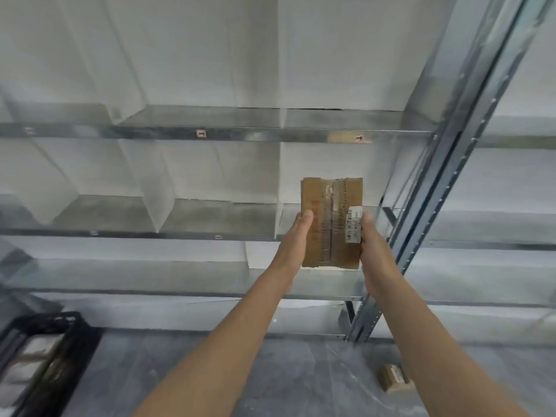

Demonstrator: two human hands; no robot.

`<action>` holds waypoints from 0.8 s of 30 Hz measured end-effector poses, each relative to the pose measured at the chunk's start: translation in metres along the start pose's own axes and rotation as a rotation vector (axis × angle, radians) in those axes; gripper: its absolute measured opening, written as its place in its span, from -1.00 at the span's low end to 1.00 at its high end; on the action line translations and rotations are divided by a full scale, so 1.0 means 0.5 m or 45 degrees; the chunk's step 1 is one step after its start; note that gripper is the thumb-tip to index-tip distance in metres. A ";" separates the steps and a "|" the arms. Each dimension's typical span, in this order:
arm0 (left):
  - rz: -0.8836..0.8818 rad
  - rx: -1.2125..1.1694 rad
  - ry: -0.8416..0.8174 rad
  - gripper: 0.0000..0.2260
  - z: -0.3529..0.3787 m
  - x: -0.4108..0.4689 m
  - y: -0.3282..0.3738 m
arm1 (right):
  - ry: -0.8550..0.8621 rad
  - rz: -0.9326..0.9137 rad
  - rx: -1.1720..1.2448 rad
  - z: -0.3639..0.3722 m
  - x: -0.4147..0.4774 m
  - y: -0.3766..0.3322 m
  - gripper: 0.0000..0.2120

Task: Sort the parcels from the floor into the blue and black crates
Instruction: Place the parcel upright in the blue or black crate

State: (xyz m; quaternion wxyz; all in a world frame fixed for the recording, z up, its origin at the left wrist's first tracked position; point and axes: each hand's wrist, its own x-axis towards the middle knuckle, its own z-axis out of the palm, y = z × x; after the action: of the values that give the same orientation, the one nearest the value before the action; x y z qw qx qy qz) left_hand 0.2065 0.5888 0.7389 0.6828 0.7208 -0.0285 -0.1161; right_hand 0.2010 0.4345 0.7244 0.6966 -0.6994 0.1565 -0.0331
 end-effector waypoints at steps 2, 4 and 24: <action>0.005 -0.023 0.083 -0.51 -0.089 -0.023 -0.001 | -0.125 -0.030 -0.008 0.088 -0.003 -0.003 -0.40; 0.015 -0.048 0.174 -0.54 -0.168 -0.047 -0.003 | -0.220 -0.034 -0.029 0.171 -0.004 -0.003 -0.40; -0.167 -0.215 1.150 -0.68 -0.665 -0.125 -0.124 | -1.105 0.098 -0.200 0.821 0.028 0.059 -0.50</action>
State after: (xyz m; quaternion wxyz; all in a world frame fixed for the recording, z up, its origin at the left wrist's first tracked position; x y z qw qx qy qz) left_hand 0.2069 0.9304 0.6990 0.6743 0.6414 0.3268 0.1646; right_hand 0.3177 0.8272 0.6815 0.6431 -0.6931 -0.1226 0.3018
